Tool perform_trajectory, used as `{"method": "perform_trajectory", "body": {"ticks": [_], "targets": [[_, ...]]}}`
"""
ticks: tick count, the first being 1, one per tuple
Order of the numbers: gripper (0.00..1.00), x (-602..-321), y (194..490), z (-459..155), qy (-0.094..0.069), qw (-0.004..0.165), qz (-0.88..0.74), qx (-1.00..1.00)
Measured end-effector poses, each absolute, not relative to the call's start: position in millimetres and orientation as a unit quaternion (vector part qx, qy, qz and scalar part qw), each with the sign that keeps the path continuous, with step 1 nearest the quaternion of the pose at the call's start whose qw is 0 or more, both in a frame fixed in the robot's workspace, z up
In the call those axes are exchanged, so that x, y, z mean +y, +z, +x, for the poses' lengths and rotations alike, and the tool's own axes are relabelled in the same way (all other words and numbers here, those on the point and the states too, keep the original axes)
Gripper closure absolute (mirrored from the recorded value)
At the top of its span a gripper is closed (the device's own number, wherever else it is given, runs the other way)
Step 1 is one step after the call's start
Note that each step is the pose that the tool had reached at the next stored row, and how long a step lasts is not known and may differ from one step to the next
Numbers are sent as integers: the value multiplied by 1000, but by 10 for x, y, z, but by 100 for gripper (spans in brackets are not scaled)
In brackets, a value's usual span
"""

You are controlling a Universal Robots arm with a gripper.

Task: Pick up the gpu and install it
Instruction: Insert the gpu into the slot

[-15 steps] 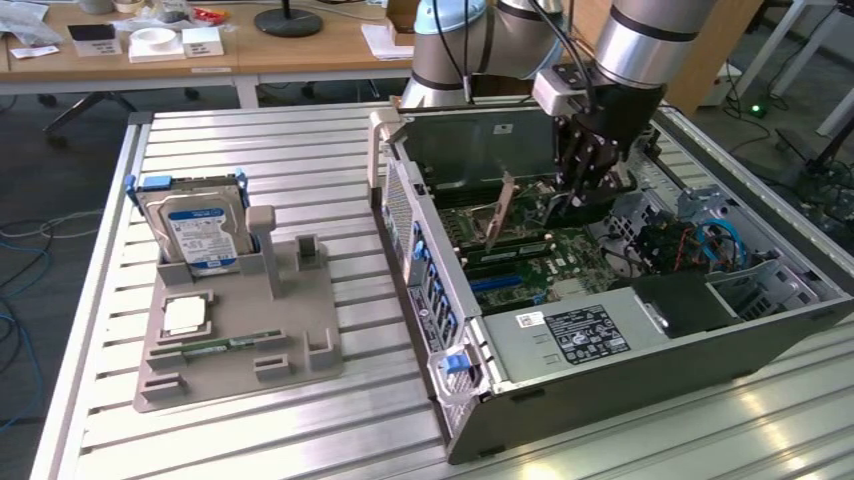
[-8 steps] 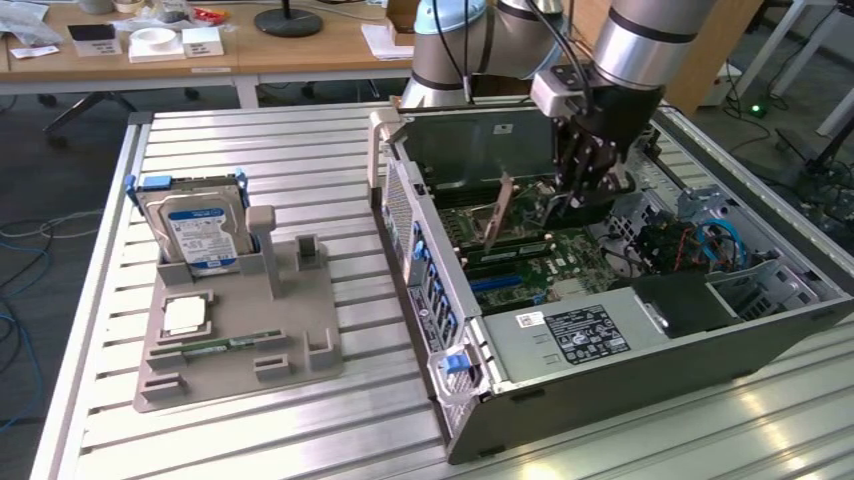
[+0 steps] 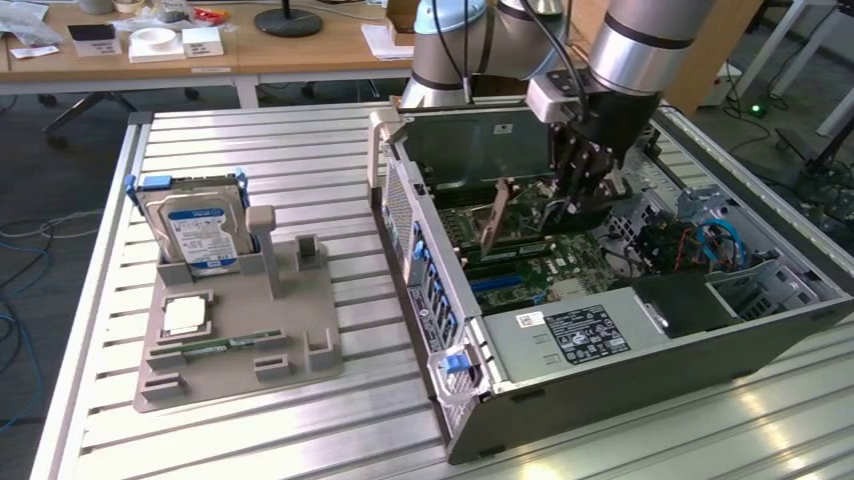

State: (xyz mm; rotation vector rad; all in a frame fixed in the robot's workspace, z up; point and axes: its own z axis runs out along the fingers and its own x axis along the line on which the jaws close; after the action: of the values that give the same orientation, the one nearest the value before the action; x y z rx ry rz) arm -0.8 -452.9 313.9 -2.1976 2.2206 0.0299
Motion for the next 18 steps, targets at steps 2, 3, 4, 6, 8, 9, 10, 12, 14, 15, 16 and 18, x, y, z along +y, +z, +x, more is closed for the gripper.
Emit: {"method": "perform_trajectory", "body": {"ticks": [2, 3, 4, 6, 8, 9, 10, 12, 14, 15, 16, 18], "targets": [[74, -4529, 3118, -38, 10, 9, -703, 711], [74, -4530, 3108, -50, 10, 9, -703, 711], [74, -4530, 3098, -62, 10, 9, -703, 711], [74, -4530, 3079, -85, 10, 9, -703, 711], [74, -4530, 3062, -108, 10, 9, -703, 711], [74, -4530, 3061, -114, 10, 9, -703, 711], [74, -4530, 3061, -114, 10, 9, -703, 711], [74, -4530, 3061, -114, 10, 9, -703, 711], [74, -4530, 3047, -123, 10, 9, -703, 711], [74, -4530, 3036, -130, 10, 9, -703, 711], [74, -4530, 3024, -137, 10, 9, -703, 711], [74, -4530, 2997, -154, 10, 9, -703, 711]]}}
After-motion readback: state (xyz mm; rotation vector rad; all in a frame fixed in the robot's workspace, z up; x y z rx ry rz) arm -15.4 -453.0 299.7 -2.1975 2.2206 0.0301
